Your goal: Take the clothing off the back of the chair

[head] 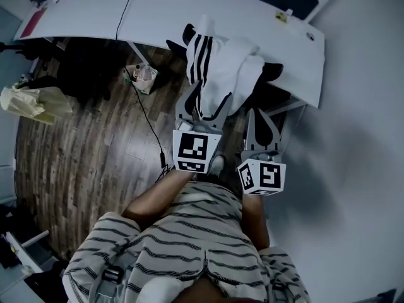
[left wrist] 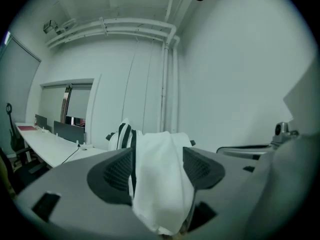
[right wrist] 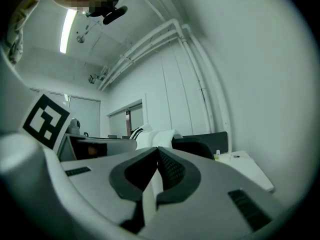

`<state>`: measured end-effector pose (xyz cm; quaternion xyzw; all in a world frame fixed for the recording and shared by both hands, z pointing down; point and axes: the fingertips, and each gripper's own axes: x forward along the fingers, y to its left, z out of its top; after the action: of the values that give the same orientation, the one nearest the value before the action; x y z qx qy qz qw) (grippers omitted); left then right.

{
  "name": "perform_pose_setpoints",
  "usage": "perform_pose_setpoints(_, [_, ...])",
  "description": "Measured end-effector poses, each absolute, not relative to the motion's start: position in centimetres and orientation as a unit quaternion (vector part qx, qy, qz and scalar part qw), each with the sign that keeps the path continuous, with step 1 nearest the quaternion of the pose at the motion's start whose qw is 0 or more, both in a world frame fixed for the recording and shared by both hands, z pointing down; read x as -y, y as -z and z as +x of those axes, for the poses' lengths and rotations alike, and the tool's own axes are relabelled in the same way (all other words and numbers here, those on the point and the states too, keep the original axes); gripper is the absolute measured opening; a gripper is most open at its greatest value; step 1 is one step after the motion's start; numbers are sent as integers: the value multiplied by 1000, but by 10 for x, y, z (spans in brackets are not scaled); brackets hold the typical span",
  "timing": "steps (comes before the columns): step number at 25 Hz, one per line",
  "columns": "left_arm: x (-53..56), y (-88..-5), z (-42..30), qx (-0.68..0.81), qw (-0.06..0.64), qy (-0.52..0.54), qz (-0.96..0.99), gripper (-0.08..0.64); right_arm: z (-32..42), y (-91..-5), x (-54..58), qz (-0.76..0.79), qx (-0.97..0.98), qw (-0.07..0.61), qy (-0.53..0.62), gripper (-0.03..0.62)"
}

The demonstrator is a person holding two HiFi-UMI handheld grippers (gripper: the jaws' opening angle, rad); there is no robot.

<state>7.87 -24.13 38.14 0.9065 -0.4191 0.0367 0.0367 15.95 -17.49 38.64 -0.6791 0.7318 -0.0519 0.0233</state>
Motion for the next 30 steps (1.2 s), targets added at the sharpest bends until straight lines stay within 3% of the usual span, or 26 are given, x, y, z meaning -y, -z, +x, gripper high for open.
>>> perform_pose_setpoints(3, [250, -383, 83, 429, 38, -40, 902, 385, 162, -391, 178, -674, -737, 21, 57, 18])
perform_pose_setpoints(11, [271, -388, 87, 441, 41, -52, 895, 470, 165, -397, 187, -662, -747, 18, 65, 18])
perform_pose_setpoints(18, [287, -400, 97, 432, 54, -69, 898, 507, 165, -404, 192, -658, -749, 15, 73, 18])
perform_pose_setpoints(30, [302, -413, 107, 435, 60, -90, 894, 511, 170, -408, 195, -661, -747, 13, 75, 18])
